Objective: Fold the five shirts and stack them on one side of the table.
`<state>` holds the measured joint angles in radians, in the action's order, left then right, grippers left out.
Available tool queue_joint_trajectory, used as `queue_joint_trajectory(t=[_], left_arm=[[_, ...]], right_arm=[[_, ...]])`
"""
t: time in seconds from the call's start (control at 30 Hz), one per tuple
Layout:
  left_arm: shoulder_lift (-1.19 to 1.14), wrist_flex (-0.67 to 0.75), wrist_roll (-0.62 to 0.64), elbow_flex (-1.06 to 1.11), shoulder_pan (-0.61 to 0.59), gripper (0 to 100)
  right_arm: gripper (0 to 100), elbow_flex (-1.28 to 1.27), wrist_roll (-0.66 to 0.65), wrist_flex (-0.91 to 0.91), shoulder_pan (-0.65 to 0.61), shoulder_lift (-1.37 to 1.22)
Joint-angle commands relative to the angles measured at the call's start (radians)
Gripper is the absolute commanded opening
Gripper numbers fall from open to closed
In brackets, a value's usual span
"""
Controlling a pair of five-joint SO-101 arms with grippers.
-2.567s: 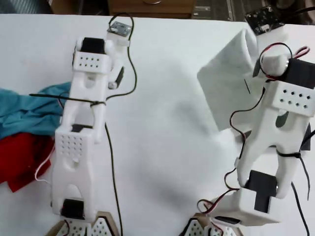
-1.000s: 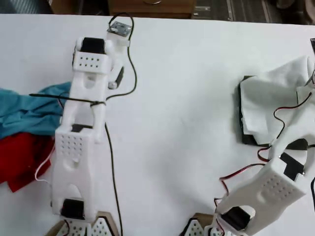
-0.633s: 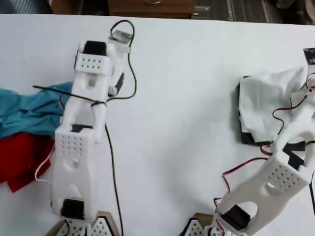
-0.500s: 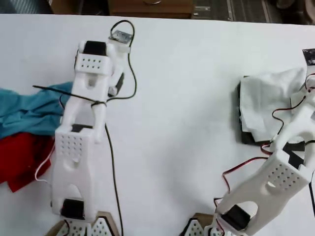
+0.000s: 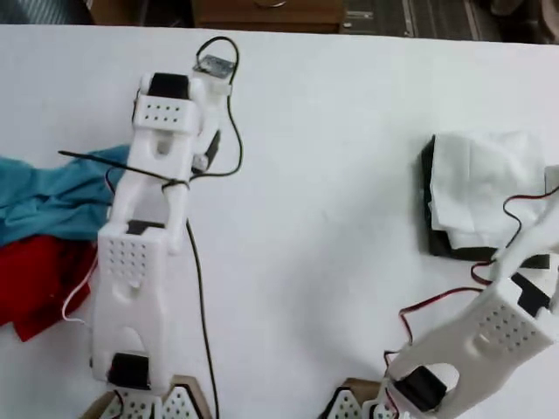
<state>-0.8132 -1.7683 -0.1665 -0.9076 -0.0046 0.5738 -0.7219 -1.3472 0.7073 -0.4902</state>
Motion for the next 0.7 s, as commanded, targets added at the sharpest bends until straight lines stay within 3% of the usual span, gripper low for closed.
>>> queue_joint_trajectory(t=[0.0, 0.17, 0.53, 0.67], left_arm=[[0.012, -0.008, 0.008, -0.004, -0.003, 3], [0.012, 0.011, 0.008, -0.004, -0.002, 3], [0.012, 0.005, 0.008, -0.004, -0.003, 3], [0.012, 0.006, 0.008, -0.004, -0.003, 3]], right_arm=[[23.3, 0.043, -0.006, -0.058, 0.036, 0.088], [23.2, 0.04, -0.061, -0.206, 0.027, 0.048], [22.5, 0.048, -0.069, -0.145, 0.061, -0.137], [8.6, 0.049, -0.063, -0.139, 0.065, -0.15]])
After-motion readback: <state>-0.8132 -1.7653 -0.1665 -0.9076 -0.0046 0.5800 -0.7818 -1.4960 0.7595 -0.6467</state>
